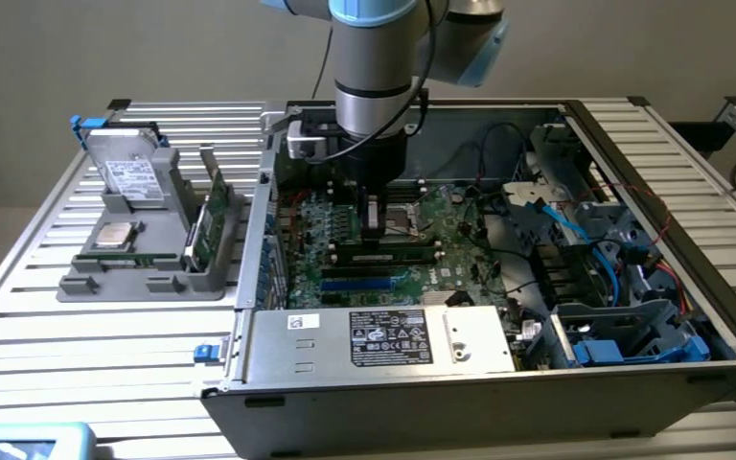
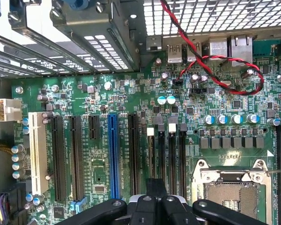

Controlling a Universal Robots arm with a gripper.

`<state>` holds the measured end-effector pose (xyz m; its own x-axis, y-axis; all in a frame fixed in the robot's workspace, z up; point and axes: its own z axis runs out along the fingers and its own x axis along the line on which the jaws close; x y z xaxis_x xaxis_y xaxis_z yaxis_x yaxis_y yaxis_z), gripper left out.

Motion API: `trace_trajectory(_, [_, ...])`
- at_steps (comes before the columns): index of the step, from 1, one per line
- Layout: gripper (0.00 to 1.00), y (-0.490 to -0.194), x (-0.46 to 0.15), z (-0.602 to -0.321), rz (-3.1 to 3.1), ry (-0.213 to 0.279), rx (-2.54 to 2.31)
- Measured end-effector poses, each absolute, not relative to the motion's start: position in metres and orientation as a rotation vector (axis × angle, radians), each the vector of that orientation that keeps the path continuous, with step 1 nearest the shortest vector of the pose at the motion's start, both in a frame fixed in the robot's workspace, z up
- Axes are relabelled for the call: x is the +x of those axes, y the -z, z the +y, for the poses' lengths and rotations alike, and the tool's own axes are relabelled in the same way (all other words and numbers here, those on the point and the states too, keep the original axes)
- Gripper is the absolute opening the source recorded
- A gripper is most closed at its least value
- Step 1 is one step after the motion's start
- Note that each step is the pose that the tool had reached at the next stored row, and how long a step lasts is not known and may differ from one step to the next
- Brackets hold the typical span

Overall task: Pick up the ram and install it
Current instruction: 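Press down the ram until it locks into place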

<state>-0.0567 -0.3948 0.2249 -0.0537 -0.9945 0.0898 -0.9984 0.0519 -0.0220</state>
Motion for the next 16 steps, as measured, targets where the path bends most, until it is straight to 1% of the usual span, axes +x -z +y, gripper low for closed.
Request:
trace_trajectory(10, [0.11,-0.225,-0.057,-0.395,-2.244,-0.118,2.128])
trace_trajectory(16, [0.11,-0.239,-0.052,-0.395,-2.242,-0.118,2.127])
